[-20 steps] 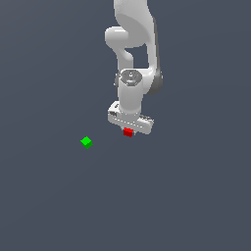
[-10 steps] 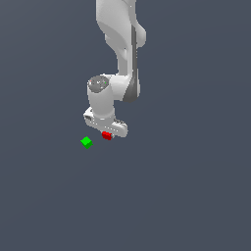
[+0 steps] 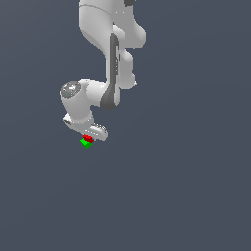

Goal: Stack the red cube on top of the green cube.

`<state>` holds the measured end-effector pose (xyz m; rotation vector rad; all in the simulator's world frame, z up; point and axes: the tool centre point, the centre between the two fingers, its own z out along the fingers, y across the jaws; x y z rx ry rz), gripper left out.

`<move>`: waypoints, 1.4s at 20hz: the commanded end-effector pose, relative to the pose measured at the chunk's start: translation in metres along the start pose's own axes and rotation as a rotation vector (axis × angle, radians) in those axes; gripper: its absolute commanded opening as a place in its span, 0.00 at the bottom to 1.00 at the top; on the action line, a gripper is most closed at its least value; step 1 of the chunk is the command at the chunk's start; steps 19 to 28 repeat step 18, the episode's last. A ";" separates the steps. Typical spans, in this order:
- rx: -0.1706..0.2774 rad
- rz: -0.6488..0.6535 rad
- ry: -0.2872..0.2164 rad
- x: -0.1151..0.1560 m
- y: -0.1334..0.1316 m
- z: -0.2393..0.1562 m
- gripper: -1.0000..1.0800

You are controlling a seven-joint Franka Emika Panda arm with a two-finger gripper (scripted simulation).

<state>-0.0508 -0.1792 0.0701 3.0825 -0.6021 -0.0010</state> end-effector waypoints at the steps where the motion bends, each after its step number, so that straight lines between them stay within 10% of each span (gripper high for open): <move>1: 0.000 -0.002 0.001 0.007 0.012 0.002 0.00; 8: 0.001 -0.002 0.000 0.014 0.023 0.005 0.00; 9: 0.001 -0.002 0.000 0.014 0.023 0.005 0.96; 28: 0.001 -0.002 0.000 0.014 0.023 0.005 0.96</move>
